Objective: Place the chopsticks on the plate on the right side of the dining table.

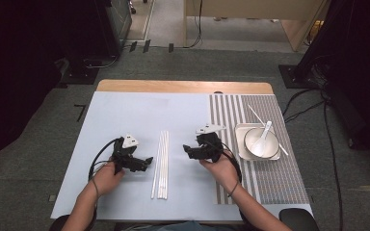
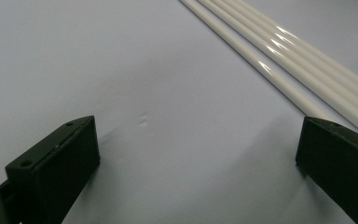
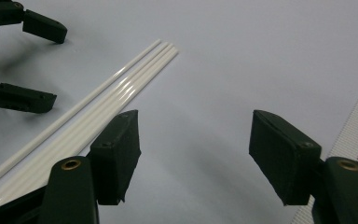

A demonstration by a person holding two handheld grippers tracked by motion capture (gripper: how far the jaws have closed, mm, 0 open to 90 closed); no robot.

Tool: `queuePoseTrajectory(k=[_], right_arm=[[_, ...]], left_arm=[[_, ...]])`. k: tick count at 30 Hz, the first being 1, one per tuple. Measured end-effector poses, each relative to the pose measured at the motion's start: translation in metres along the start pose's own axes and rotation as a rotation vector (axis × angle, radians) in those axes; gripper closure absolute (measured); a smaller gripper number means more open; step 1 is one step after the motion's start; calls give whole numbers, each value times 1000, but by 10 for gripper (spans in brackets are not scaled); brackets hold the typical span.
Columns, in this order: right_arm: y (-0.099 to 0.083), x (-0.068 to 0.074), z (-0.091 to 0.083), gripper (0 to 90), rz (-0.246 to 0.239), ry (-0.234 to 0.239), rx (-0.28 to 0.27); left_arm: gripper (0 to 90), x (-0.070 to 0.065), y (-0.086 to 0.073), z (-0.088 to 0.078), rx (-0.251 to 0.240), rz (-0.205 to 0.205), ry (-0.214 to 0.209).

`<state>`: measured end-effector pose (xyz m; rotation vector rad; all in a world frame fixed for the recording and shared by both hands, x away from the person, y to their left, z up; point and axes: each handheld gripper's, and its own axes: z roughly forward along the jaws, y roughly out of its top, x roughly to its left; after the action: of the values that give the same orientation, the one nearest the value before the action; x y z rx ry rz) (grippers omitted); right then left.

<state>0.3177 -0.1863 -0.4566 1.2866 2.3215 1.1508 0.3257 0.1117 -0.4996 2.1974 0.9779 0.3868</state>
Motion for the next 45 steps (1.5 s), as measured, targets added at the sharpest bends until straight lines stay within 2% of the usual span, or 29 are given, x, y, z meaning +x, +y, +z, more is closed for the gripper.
queuePoseTrajectory(k=[9, 17, 24, 30, 33, 37, 40, 45], right_arm=[[-6, 13, 12, 337, -23, 14, -3], [-13, 22, 22, 338, 7, 36, 7], [-15, 32, 30, 347, -4, 42, 13], [-19, 37, 35, 376, -12, 48, 21], [-19, 39, 36, 378, -18, 50, 11], [-19, 42, 36, 426, -33, 54, -2], [-19, 44, 37, 450, -10, 62, 9], [-22, 44, 40, 489, -9, 67, 11]], left_arm=[[0, 0, 0, 0, 0, 1, 0], [0, 0, 0, 0, 0, 1, 0], [0, 0, 0, 0, 1, 1, 0], [0, 0, 0, 0, -1, 0, 0], [0, 0, 0, 0, 0, -2, 0], [0, 0, 0, 0, -1, -1, 0], [0, 0, 0, 0, -1, 0, 0], [0, 0, 0, 0, 0, 1, 0]])
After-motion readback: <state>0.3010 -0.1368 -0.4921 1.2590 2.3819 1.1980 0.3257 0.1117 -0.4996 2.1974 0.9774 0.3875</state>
